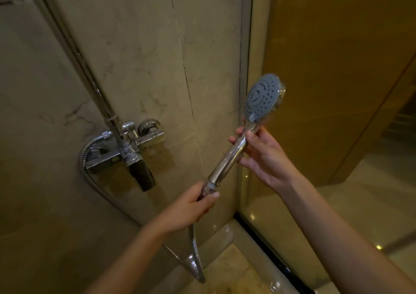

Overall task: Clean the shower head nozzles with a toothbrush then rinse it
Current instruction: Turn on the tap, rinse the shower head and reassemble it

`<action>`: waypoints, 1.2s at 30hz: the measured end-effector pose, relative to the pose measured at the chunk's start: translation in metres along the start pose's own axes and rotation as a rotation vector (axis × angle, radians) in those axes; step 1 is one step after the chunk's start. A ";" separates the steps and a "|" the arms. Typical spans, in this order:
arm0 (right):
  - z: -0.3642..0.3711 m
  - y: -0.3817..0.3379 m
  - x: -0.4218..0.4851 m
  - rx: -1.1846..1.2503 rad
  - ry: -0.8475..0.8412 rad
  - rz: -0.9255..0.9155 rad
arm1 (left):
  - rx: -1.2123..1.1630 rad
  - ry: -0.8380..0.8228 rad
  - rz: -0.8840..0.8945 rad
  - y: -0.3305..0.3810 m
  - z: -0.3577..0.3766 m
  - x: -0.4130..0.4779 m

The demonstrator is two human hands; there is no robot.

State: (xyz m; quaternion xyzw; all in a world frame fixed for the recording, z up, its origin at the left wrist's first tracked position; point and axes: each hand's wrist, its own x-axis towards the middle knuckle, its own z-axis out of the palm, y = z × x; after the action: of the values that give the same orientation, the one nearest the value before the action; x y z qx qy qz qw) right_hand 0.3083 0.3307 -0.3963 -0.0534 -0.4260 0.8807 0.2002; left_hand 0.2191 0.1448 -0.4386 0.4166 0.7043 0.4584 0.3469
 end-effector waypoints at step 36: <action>0.004 -0.042 0.000 0.010 -0.158 0.095 | -0.278 0.155 0.039 0.065 0.070 0.016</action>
State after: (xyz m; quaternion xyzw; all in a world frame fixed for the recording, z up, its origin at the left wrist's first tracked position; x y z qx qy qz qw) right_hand 0.3203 0.3510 -0.3618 -0.0032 -0.4329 0.8929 0.1241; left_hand 0.2904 0.1995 -0.4036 0.3414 0.6506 0.5887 0.3370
